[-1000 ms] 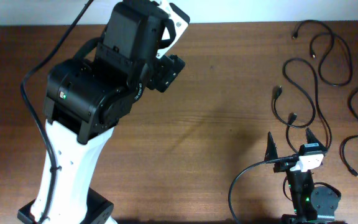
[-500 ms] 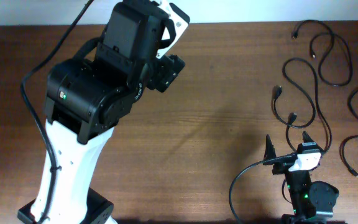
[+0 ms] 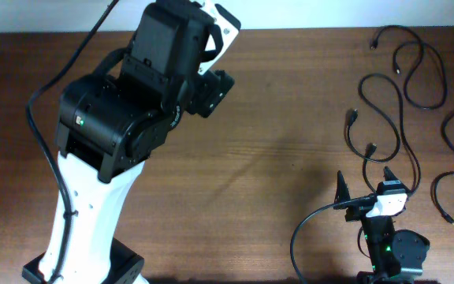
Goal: Untangle cables
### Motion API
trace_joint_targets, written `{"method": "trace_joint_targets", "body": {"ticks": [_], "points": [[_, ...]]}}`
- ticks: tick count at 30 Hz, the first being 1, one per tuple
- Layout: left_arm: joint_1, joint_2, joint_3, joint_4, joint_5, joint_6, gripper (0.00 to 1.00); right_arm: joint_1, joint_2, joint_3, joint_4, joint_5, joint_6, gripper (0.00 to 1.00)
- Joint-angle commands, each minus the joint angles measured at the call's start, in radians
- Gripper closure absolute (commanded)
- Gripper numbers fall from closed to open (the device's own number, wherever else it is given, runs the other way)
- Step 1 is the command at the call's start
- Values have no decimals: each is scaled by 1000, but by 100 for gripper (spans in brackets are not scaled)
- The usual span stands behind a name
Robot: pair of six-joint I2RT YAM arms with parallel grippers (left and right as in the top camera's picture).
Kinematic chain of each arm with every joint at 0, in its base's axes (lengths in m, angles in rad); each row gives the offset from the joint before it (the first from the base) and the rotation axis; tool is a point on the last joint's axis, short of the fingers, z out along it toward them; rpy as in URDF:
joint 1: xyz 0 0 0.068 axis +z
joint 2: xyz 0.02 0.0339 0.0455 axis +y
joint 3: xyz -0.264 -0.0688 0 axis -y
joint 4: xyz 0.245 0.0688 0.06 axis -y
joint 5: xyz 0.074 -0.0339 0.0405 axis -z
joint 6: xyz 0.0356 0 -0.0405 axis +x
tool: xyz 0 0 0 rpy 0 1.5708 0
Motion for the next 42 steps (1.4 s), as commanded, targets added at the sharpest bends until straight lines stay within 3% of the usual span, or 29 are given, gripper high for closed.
{"method": "trace_joint_targets", "body": {"ticks": [1, 4, 11, 16, 21, 29, 37, 42], "points": [[3, -1, 11, -38, -11, 12, 1, -5, -8, -5, -6, -9, 8, 2], [3, -6, 11, 3, -14, 12, 1, -5, -8, -5, -6, -9, 8, 1], [3, -95, -48, 319, -2, 12, 1, -5, -8, -5, -6, -9, 8, 2], [13, -269, -300, 492, -2, 11, 1, -5, -8, -5, -6, -9, 8, 2], [65, -491, -676, 647, -2, -31, 1, -5, -8, -5, -6, -9, 8, 2], [205, -880, -1337, 955, -6, -277, 1, -5, -8, -5, -6, -9, 8, 1], [362, -1185, -1844, 1114, -21, -750, 1, -5, -8, -5, -6, -9, 8, 2], [391, -1356, -2148, 1310, -36, -789, 1, -5, -8, -5, -6, -9, 8, 1]]}}
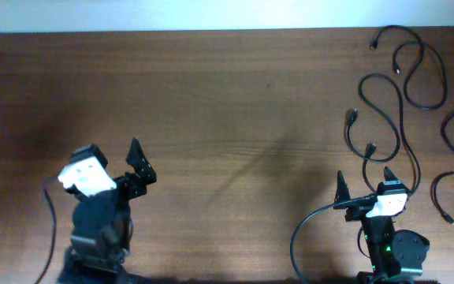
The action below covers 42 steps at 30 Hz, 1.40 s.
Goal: Untangle cables
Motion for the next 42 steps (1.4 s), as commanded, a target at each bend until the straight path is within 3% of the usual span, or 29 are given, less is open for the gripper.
{"method": "trace_joint_targets", "body": {"ticks": [1, 7, 11, 21, 27, 30, 34, 42], "points": [[15, -101, -191, 121, -25, -87, 1, -4, -7, -5, -6, -9, 5, 2], [58, -167, -426, 344, -24, -87, 1, -4, -7, -5, -6, -9, 5, 1], [84, -199, -511, 405, -25, -87, 1, -4, -7, -5, -6, -9, 5, 2], [156, -326, -556, 245, 6, -1, 1, -4, -7, -5, -6, -9, 5, 2], [219, -387, -555, 241, 184, 190, 1, -4, -7, -5, -6, -9, 5, 2], [219, -395, -555, 219, 379, 386, 1, -4, -7, -5, -6, -9, 5, 2], [217, -396, -555, 228, 505, 547, 1, -4, -7, -5, -6, -9, 5, 2], [217, -396, -555, 228, 500, 553, 1, -4, -7, -5, -6, -9, 5, 1]]}}
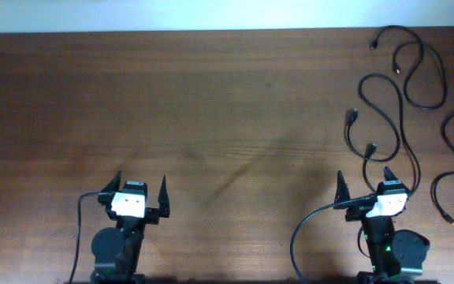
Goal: Untangle cables
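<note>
Several black cables lie apart from each other at the table's right side. A long wavy cable (401,110) runs down the middle of the group and a looped cable (444,79) lies at the far right corner. A short cable (350,140) lies left of them, and two curved pieces (450,120) (438,183) reach the right edge. My right gripper (365,178) stands open at the front right, its right finger close to the wavy cable's lower end and holding nothing. My left gripper (141,180) stands open at the front left, far from every cable.
The brown wooden table (211,102) has a white wall along its far edge. Each arm's own black supply cable (294,237) loops beside its base at the front edge.
My left arm has shifted right and squared up, from a tilted pose near the front left to a low pose facing the far edge. The right arm and the cables are unchanged.
My left arm was first raised high over the table's left half, close to the camera. Then it was down low at the front left, tilted. Now it sits folded and straight at the front edge. My right arm and the cables stayed where they were.
</note>
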### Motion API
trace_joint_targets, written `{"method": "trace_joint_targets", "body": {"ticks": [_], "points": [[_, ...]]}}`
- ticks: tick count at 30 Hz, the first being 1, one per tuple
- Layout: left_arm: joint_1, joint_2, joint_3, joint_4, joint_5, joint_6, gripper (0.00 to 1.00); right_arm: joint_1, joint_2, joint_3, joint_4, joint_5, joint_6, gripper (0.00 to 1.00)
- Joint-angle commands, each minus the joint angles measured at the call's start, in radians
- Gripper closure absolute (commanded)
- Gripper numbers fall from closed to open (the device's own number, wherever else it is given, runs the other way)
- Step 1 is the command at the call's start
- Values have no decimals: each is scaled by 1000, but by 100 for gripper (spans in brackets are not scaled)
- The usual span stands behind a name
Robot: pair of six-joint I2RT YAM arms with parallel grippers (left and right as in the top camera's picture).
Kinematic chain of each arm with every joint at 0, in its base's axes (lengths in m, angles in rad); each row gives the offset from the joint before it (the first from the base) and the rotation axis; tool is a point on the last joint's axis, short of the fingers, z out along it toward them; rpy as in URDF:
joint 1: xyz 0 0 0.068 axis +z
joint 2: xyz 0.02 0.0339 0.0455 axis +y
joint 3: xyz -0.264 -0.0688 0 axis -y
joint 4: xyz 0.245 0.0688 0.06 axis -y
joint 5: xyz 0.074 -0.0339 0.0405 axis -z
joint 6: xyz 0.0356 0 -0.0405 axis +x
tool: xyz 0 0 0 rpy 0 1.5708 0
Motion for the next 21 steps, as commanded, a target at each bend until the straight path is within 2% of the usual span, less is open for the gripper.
{"method": "trace_joint_targets", "body": {"ticks": [1, 21], "points": [[2, -11, -6, 2, 32, 39, 1, -4, -8, -5, -6, -9, 5, 2], [2, -8, -6, 2, 5, 39, 1, -4, -8, -5, -6, -9, 5, 2]]}}
